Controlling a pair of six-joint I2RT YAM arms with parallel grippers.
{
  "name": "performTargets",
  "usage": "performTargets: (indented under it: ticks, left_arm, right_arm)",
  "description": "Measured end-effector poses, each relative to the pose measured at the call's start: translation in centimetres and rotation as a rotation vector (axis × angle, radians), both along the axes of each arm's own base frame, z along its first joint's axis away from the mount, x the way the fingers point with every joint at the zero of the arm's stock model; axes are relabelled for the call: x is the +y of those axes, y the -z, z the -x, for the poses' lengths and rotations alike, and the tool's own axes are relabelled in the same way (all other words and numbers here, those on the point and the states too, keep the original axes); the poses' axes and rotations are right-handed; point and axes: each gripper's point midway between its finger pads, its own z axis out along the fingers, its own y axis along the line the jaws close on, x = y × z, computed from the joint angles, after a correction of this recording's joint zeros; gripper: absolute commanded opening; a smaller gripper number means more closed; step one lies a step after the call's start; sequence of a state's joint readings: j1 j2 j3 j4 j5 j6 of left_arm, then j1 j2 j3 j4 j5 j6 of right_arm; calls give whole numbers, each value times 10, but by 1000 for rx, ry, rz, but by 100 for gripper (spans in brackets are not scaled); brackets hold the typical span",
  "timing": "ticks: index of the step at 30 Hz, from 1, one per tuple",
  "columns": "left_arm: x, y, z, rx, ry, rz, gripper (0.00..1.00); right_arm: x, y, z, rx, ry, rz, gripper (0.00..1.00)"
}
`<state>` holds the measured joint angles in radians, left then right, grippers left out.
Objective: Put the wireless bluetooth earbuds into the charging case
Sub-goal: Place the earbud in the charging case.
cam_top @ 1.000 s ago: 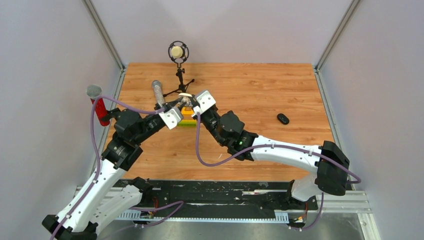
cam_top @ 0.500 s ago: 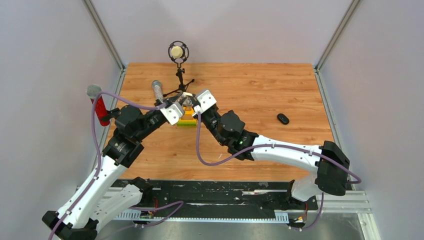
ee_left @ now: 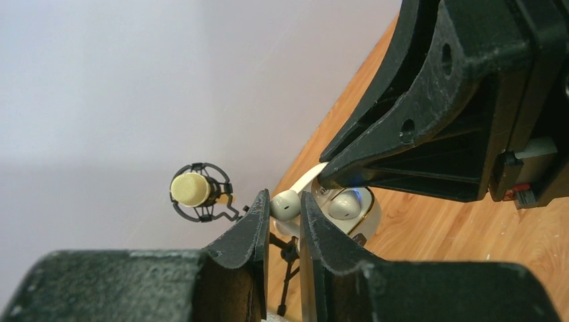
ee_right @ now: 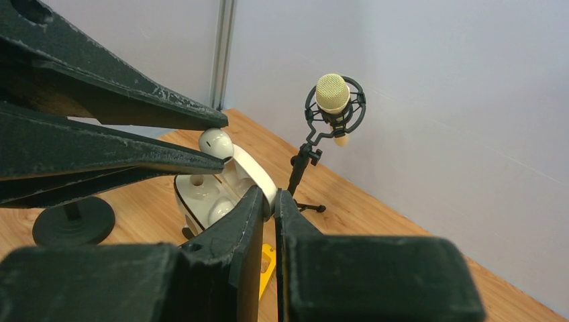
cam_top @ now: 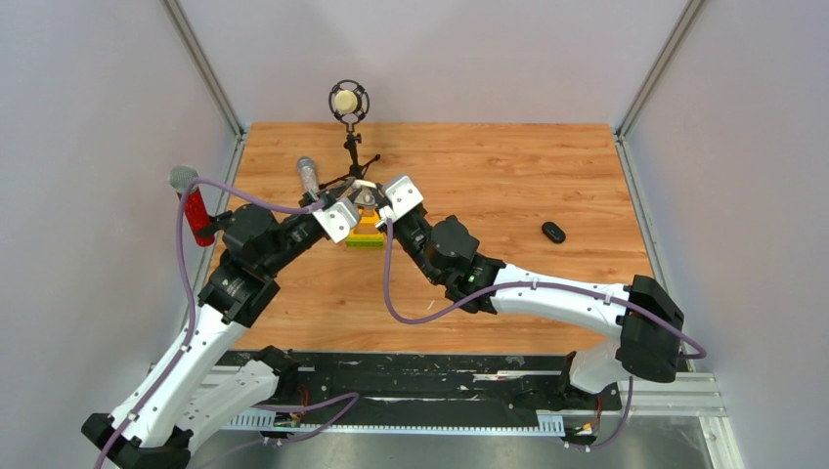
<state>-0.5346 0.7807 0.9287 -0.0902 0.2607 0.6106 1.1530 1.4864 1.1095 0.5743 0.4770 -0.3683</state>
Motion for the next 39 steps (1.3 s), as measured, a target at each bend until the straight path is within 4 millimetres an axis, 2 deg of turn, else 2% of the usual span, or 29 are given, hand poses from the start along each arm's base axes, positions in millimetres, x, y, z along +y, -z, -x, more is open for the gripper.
performTargets:
  ticks: [19,28,39]
  left_arm:
    - [-1,10,7,34,24,-23,0]
    - [-2,8,5,22,22,-22,0]
    - [-4,12,2,-108,49,-153,0]
  right_arm:
    - [-2,-1,-3,-1,1,0,0]
    - [-4,-2,-1,3,-7,-11,0]
    - [-5,0,-3,9,-3,-13,0]
